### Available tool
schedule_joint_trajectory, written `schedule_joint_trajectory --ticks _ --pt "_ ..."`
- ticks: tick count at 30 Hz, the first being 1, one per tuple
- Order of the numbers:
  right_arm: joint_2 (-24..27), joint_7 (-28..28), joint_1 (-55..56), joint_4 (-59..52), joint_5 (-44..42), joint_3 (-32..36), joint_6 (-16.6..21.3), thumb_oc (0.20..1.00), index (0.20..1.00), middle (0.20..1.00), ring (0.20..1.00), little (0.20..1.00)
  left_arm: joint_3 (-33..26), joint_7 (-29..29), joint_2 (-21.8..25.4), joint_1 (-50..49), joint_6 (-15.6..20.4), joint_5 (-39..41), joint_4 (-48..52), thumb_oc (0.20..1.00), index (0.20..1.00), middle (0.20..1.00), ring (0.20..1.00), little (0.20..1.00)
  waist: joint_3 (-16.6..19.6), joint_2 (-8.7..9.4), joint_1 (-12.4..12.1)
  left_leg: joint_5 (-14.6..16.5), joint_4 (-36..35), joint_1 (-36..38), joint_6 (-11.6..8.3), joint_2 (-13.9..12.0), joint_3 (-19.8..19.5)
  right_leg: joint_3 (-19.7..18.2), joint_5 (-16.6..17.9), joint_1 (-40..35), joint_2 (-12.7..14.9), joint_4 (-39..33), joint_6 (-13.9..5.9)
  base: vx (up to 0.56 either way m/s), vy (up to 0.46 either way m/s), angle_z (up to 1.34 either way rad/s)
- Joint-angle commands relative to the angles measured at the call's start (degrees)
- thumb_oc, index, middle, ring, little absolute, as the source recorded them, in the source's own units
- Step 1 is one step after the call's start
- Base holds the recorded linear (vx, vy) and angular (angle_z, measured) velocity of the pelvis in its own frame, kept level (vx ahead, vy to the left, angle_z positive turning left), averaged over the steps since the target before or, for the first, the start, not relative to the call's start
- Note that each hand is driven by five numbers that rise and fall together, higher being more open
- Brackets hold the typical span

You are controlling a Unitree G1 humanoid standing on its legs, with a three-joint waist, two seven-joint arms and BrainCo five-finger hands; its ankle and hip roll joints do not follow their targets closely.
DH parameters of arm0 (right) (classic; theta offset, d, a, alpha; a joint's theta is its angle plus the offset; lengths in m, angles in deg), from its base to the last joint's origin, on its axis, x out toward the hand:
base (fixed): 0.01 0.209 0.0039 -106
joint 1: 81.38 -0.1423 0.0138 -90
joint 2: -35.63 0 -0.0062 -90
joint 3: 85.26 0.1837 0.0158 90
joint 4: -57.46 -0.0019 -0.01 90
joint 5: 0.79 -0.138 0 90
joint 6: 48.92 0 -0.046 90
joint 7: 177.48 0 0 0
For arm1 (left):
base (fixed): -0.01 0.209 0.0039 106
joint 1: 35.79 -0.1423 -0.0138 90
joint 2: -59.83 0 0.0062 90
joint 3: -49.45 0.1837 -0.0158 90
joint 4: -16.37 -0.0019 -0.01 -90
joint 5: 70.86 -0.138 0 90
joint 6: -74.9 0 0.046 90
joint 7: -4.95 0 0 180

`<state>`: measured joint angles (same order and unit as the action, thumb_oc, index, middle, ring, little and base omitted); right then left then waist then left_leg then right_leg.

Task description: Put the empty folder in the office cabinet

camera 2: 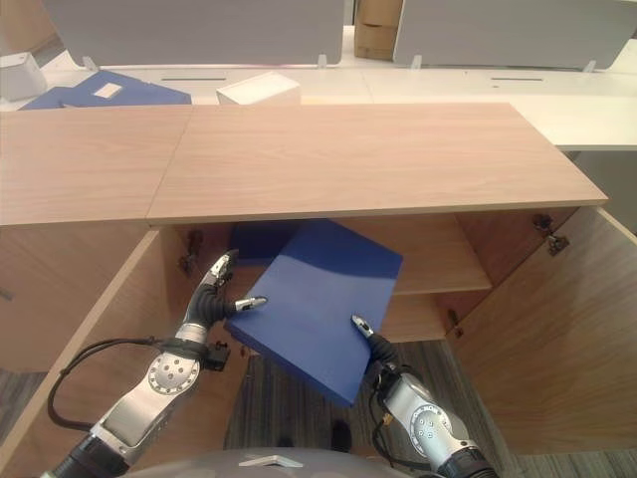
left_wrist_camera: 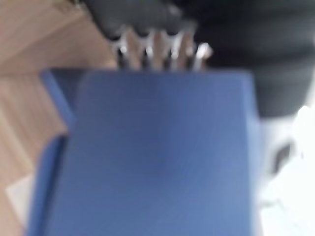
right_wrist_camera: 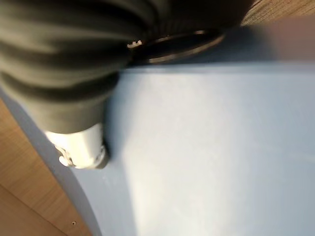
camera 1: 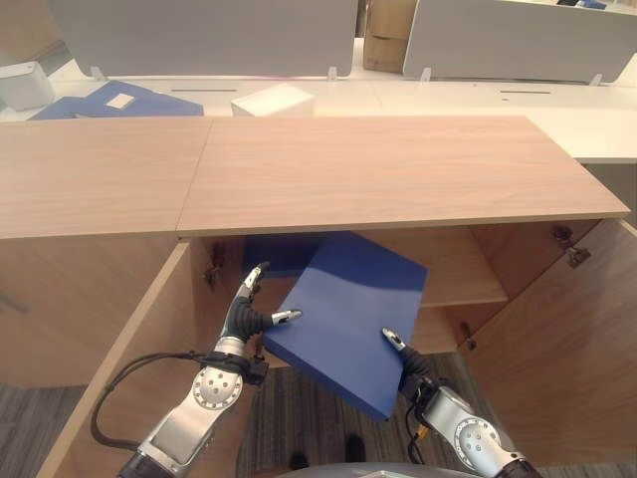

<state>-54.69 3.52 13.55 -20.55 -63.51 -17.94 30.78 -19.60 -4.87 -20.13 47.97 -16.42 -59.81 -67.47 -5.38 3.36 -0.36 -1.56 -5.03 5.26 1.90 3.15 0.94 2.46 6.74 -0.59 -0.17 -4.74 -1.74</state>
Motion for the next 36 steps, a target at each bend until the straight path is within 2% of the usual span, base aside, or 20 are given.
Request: schedule_joint_trajectory --ticks 1,3,7,13,17,19,20,24,25,26,29,36 --pt "-1.1 2.0 -5.4 -1.1 1.0 5.2 4.2 0.2 0.2 0.2 0.2 0.2 -5.0 -0.3 0.8 1.7 -1.0 1.8 -2.8 1.0 1.0 1.0 1.0 1.0 -0.8 1.18 -0.5 0.7 0.0 -2.0 0.66 0.1 0.8 0.5 -0.5 -2.2 0.3 -0.3 -3.44 0.05 0.013 0.01" --pt "-1.0 1.9 -5.5 -0.8 0.6 5.2 4.3 0.2 0.2 0.2 0.2 0.2 -4.0 0.0 1.0 1.3 -3.3 2.5 -4.7 1.0 1.0 1.0 1.0 1.0 -0.8 1.0 -0.2 0.7 0.0 -1.8 0.63 0.0 1.0 0.1 -0.5 -2.4 0.2 -0.3 -3.29 0.04 0.015 0.01" --pt "-0.7 2.0 -5.4 -0.6 0.5 5.2 4.2 0.2 0.2 0.2 0.2 0.2 -2.5 -0.4 1.1 1.2 -3.2 1.5 -7.9 1.0 1.0 1.0 1.0 1.0 -0.7 0.84 0.1 0.8 0.0 -1.6 0.54 -0.1 1.2 0.0 -0.6 -2.4 0.1 -0.3 -3.23 0.01 0.004 -0.01" --pt "0.3 2.2 -5.3 -0.9 0.2 5.1 3.5 0.2 0.2 0.2 0.2 0.2 0.2 0.8 1.2 -1.3 -5.0 1.1 -15.6 1.0 1.0 1.0 1.0 1.0 -0.9 0.09 0.8 0.9 0.0 -1.3 0.6 -0.1 1.8 -0.5 -0.9 -2.6 0.0 -0.3 -3.12 0.02 0.016 -0.01" --pt "0.3 2.7 -5.5 -0.3 0.3 4.9 3.5 0.2 0.2 0.2 0.2 0.2 2.1 3.1 -0.3 -1.8 -5.0 3.8 -21.5 1.0 1.0 1.0 1.0 1.0 -1.0 -0.09 1.1 1.0 0.0 -1.2 0.62 -0.2 2.3 -0.6 -1.1 -2.7 0.0 -0.3 -3.09 0.01 0.004 0.0" --pt "0.3 3.1 -5.7 0.1 0.3 4.7 3.4 0.2 0.2 0.2 0.2 0.2 2.8 5.6 -2.0 -2.2 -8.0 9.1 -25.2 1.0 1.0 1.0 1.0 1.0 -0.9 -0.13 1.3 1.1 0.0 -1.1 0.64 -0.3 2.5 -0.7 -1.1 -2.7 0.0 -0.3 -3.03 0.0 0.0 0.0" --pt "0.2 3.2 -5.8 0.2 0.5 4.7 3.3 0.2 0.2 0.2 0.2 0.2 3.2 4.9 -3.5 -2.3 -9.5 10.9 -28.3 1.0 1.0 1.0 1.0 1.0 -0.9 -0.17 1.4 1.2 0.0 -1.1 0.67 -0.3 2.6 -0.8 -1.2 -2.8 -0.1 -0.3 -3.02 0.0 0.0 0.0" --pt "0.0 3.5 -6.4 0.6 0.5 4.3 3.0 0.2 0.2 0.2 0.2 0.2 2.2 4.2 -7.6 -2.2 -9.5 12.7 -39.5 1.0 1.0 1.0 1.0 1.0 -0.6 0.0 1.8 1.3 0.0 -1.0 0.61 -0.4 3.0 -1.0 -1.3 -2.7 -0.1 -0.3 -2.91 0.02 0.004 -0.03" --pt "-0.1 3.2 -6.8 0.6 0.4 4.1 2.6 0.2 0.2 0.2 0.2 0.2 0.8 3.5 -9.8 -1.8 -7.5 13.0 -46.5 1.0 1.0 1.0 1.0 1.0 -0.4 0.11 2.0 1.3 0.0 -0.9 0.61 -0.4 3.1 -1.1 -1.3 -2.8 -0.2 -0.3 -2.9 0.05 0.01 -0.08" --pt "-0.5 3.0 -7.0 0.7 0.5 3.9 2.5 0.2 0.2 0.2 0.2 0.2 -0.4 3.0 -10.8 -1.3 -7.4 13.5 -50.6 1.0 1.0 1.0 1.0 1.0 -0.3 0.17 2.1 1.4 0.0 -0.8 0.6 -0.4 3.2 -1.3 -1.4 -2.8 -0.2 -0.3 -2.87 0.04 0.009 -0.01" --pt "-0.9 2.5 -7.1 0.5 0.6 3.3 2.3 0.2 0.2 0.2 0.2 0.2 -2.6 2.8 -12.4 -0.5 -5.6 12.8 -56.9 1.0 1.0 1.0 1.0 1.0 0.0 0.35 2.3 1.4 0.0 -0.8 0.6 -0.4 3.4 -1.5 -1.5 -2.8 -0.3 -0.3 -2.83 0.03 0.011 -0.08" --pt "-1.1 2.3 -7.1 0.7 0.6 3.6 1.7 0.2 0.2 0.2 0.2 0.2 -4.2 2.2 -13.2 -0.7 -4.6 13.0 -59.7 1.0 1.0 1.0 1.0 1.0 0.0 0.24 2.2 1.7 0.0 -0.7 0.76 -0.2 3.2 -1.6 -1.7 -2.9 -0.2 -0.3 -2.92 0.01 0.03 -0.05"
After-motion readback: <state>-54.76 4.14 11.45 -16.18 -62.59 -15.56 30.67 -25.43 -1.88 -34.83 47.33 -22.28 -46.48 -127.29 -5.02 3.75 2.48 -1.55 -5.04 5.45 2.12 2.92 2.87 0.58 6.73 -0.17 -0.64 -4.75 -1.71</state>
